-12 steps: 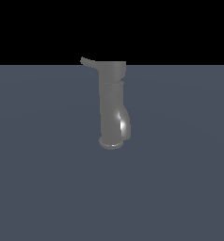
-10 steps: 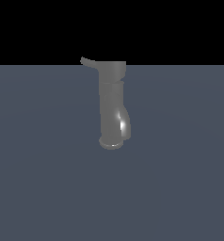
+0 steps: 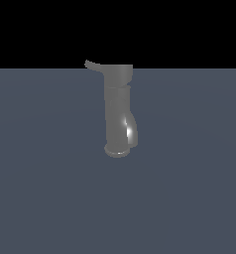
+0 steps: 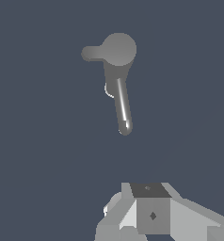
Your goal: Turn on the faucet by rotating a designated handle.
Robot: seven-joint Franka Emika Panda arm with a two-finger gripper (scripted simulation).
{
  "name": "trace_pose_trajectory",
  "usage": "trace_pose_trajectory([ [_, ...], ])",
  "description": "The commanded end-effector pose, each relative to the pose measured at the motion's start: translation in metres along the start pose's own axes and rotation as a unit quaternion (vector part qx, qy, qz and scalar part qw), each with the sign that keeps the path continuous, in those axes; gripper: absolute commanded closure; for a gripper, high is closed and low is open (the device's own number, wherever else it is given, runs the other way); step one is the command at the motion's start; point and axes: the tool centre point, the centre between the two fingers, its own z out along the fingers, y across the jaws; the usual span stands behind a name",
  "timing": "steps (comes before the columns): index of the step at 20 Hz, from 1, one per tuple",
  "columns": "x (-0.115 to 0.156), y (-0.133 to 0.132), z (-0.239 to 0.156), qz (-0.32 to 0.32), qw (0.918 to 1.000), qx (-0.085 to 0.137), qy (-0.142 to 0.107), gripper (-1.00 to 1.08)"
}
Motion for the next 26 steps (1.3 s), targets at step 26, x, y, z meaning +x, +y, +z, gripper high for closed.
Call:
trace_pose_trajectory([
  [26,0.081,-0.079,0.085,0.270,0.9627,-0.006,-0.011,1.08],
])
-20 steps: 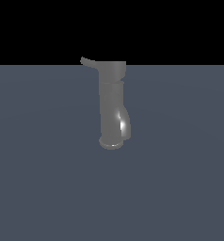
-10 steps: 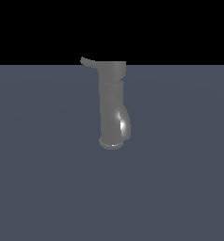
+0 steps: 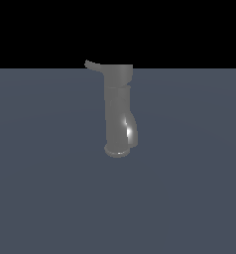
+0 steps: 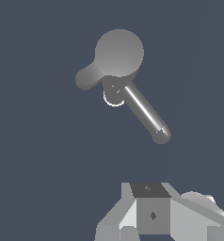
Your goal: Turn on the faucet by rotating a designated handle.
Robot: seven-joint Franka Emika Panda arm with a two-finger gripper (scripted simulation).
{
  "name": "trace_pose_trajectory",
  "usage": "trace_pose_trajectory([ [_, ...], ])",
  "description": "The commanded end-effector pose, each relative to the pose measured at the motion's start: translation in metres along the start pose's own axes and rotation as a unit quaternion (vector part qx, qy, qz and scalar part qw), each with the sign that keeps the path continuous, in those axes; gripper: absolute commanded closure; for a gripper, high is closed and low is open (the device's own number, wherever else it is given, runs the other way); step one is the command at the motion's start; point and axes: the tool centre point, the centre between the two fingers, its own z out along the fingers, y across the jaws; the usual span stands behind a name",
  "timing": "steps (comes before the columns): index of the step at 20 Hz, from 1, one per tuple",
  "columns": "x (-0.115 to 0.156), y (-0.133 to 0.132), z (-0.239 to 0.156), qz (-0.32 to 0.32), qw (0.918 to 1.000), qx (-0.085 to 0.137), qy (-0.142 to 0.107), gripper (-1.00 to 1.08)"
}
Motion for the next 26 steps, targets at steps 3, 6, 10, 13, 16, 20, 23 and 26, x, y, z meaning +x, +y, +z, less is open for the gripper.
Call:
trace_pose_trajectory([
  [3,0.012,-0.018,0.015,0.051,0.9987,-0.001,-0.002,1.08],
  [6,0.021,-0.029,0.025,0.084,0.9965,-0.001,-0.003,1.08],
  [10,0.034,-0.043,0.039,0.128,0.9918,-0.002,-0.005,1.08],
  [13,0.044,-0.052,0.049,0.160,0.9870,-0.003,-0.006,1.08],
  [16,0.055,-0.061,0.059,0.193,0.9812,-0.004,-0.008,1.08],
  [20,0.071,-0.071,0.072,0.236,0.9718,-0.005,-0.009,1.08],
  [23,0.084,-0.078,0.082,0.268,0.9634,-0.007,-0.010,1.08],
  [26,0.097,-0.083,0.093,0.300,0.9538,-0.008,-0.011,1.08],
])
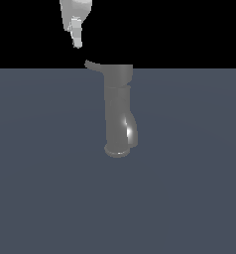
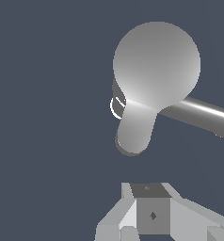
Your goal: Turn on the faucet by rotating a designated handle.
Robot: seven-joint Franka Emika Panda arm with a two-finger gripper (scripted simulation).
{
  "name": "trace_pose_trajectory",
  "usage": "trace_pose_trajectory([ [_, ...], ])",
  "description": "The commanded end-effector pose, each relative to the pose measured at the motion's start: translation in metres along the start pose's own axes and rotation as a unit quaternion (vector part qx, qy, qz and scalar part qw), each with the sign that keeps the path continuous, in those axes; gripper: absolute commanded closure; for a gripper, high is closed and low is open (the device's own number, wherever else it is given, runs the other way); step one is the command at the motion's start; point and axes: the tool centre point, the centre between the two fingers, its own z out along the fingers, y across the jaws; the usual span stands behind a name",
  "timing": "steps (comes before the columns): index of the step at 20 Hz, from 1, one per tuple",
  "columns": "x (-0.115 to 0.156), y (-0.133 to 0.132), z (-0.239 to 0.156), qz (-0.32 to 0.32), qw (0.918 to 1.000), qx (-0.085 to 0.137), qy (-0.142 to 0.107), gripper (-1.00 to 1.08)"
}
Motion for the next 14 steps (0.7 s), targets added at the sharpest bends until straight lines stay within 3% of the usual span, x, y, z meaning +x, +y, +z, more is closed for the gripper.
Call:
trace_pose_trajectory([
  [1,0.007,-0.010,0.009,0.029,0.9996,-0.001,-0.001,1.08],
  [14,0.042,-0.046,0.042,0.143,0.9897,-0.006,-0.002,1.08],
])
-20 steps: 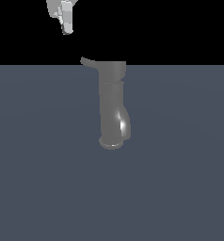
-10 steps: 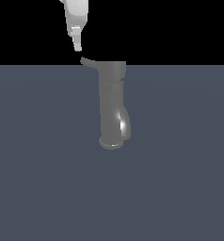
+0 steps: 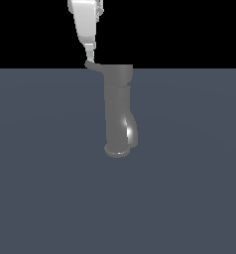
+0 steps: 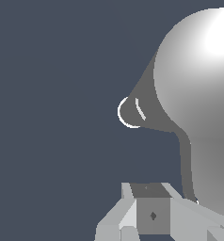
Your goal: Turn on the faucet by rotating a designated handle.
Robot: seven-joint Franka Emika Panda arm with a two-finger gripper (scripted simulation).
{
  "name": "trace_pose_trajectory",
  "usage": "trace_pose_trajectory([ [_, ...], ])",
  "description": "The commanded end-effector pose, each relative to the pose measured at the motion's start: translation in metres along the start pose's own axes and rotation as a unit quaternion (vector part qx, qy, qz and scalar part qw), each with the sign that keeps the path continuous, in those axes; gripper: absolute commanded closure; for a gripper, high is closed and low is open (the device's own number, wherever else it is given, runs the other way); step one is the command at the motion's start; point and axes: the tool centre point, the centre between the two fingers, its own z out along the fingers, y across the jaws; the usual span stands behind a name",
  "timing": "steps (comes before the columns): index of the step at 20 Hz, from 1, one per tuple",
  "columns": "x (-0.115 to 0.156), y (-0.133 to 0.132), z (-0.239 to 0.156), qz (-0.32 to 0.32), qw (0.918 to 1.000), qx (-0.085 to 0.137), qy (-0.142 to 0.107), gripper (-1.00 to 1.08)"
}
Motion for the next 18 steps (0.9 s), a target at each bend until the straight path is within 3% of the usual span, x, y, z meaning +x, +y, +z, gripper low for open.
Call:
trace_pose_trajectory([
  [1,0.004,-0.005,0.004,0.015,0.9999,0.000,0.000,1.08],
  [12,0.009,-0.011,0.009,0.031,0.9995,-0.001,-0.001,1.08],
  [18,0.003,0.006,0.009,0.031,0.9995,-0.001,-0.001,1.08],
])
